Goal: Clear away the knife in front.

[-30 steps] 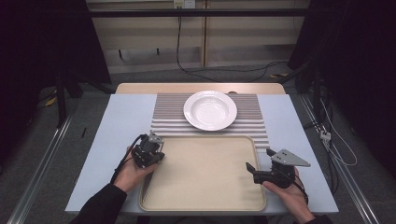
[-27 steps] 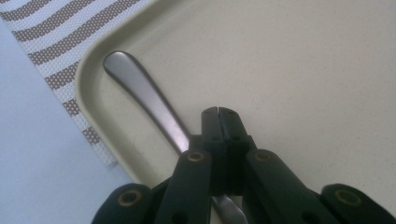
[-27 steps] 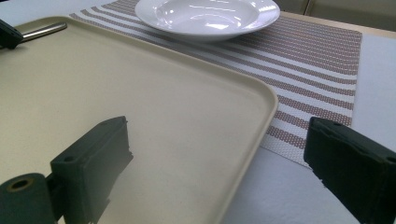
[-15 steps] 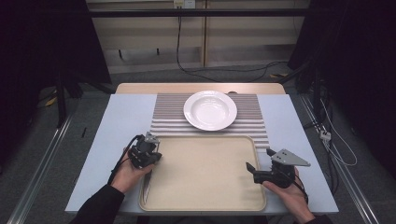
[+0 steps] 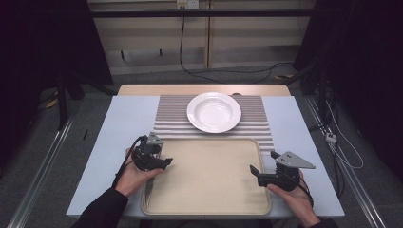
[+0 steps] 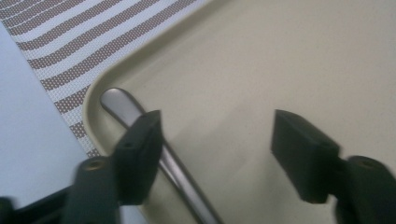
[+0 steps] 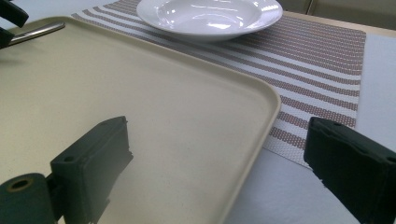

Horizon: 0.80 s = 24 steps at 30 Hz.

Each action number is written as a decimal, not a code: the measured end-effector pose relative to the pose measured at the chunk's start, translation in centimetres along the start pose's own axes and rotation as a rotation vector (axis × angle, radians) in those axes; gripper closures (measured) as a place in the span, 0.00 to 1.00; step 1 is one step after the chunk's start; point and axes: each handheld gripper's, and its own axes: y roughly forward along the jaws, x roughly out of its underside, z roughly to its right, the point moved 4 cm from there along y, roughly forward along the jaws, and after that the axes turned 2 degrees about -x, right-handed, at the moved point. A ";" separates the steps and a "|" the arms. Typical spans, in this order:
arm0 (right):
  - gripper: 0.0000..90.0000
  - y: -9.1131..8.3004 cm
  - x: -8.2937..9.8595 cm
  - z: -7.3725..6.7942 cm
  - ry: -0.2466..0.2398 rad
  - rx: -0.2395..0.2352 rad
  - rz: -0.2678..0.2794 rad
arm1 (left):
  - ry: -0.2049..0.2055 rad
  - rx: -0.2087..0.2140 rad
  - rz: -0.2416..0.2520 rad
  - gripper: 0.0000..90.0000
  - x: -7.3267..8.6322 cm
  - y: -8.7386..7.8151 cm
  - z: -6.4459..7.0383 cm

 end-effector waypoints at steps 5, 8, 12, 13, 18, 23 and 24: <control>0.08 0.0 0.0 0.0 0.003 0.001 0.000 | -0.058 -0.017 0.069 0.08 -0.9 -0.9 -0.3; 0.08 0.0 0.0 0.0 0.005 0.001 0.001 | -0.067 -0.024 0.107 0.07 -1.3 -1.7 -0.3; 0.08 0.0 0.0 0.1 0.007 0.002 0.003 | -0.030 -0.059 0.137 0.07 -1.2 -2.6 0.0; 0.08 0.0 0.0 0.1 0.009 0.003 0.004 | -0.029 -0.059 0.137 0.07 -1.0 -2.8 0.0; 0.08 -0.2 0.0 0.1 0.011 0.006 0.009 | -0.080 -0.104 0.207 0.07 0.4 -4.2 -0.5; 0.08 -0.2 0.0 0.1 0.012 0.011 0.006 | -0.108 -0.091 0.235 0.06 1.5 -4.8 -0.8; 0.08 -0.3 0.1 0.1 0.012 0.013 0.008 | -0.104 -0.088 0.236 0.06 1.8 -4.9 -0.8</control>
